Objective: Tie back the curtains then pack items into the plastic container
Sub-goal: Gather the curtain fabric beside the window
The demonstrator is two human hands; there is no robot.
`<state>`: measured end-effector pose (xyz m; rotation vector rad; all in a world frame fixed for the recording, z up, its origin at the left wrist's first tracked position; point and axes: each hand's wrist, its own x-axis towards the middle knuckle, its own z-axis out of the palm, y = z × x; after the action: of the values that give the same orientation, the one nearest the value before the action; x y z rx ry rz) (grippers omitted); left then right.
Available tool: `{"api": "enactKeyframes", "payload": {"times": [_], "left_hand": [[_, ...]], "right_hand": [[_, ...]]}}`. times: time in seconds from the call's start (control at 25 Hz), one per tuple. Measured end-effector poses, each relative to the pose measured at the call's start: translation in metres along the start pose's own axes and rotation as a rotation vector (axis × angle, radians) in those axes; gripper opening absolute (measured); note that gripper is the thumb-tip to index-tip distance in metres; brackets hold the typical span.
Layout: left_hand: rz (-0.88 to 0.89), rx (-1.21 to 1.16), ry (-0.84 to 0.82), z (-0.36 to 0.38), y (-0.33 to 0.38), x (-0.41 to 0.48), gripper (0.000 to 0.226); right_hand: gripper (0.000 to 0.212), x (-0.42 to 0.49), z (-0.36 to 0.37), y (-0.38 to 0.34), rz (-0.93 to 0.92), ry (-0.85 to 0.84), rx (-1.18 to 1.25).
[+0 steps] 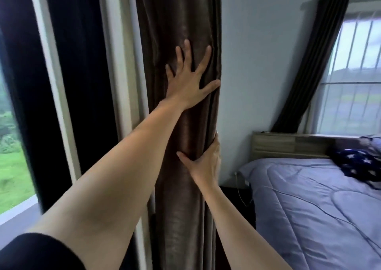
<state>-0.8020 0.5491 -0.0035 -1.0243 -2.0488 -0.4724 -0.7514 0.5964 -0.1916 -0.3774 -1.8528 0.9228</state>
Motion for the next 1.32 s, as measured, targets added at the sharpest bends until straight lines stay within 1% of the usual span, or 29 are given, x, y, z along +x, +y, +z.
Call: {"api": "enactKeyframes", "payload": {"times": [0.28,0.4,0.52,0.6,0.68,0.8,0.84,0.92,1.0,1.12,1.32], "left_hand": [[-0.029,0.075,0.006,0.033,-0.021,0.036,0.088],[-0.068,0.089,-0.016,0.048,-0.031,0.050,0.091],[-0.106,0.109,-0.109,0.061,-0.039,0.064,0.093],[-0.122,0.113,-0.158,0.063,-0.038,0.066,0.095],[-0.128,0.098,-0.135,0.065,-0.030,0.059,0.097],[-0.122,0.070,-0.040,0.067,-0.013,0.030,0.101],[-0.122,0.056,-0.008,0.065,-0.009,0.020,0.102],[-0.144,0.050,0.043,0.058,0.001,0.002,0.103],[-0.178,0.053,0.066,0.053,0.010,-0.010,0.104],[-0.225,0.064,0.078,0.046,0.023,-0.023,0.106],[-0.301,0.071,0.073,0.029,0.044,-0.046,0.106]], "right_hand": [[0.115,0.050,0.036,0.022,0.028,-0.012,-0.021],[0.113,0.072,0.050,0.033,0.045,-0.063,-0.125],[0.109,0.098,0.057,0.045,0.042,-0.107,-0.204],[0.107,0.108,0.058,0.054,0.008,-0.126,-0.206],[0.103,0.107,0.053,0.066,-0.055,-0.136,-0.155],[0.097,0.087,0.038,0.082,-0.180,-0.138,0.020],[0.095,0.080,0.031,0.085,-0.204,-0.162,0.093],[0.094,0.066,0.015,0.090,-0.230,-0.262,0.225],[0.095,0.057,0.004,0.094,-0.280,-0.338,0.312],[0.098,0.047,-0.007,0.098,-0.348,-0.414,0.392],[0.100,0.026,-0.023,0.097,-0.408,-0.515,0.445]]}}
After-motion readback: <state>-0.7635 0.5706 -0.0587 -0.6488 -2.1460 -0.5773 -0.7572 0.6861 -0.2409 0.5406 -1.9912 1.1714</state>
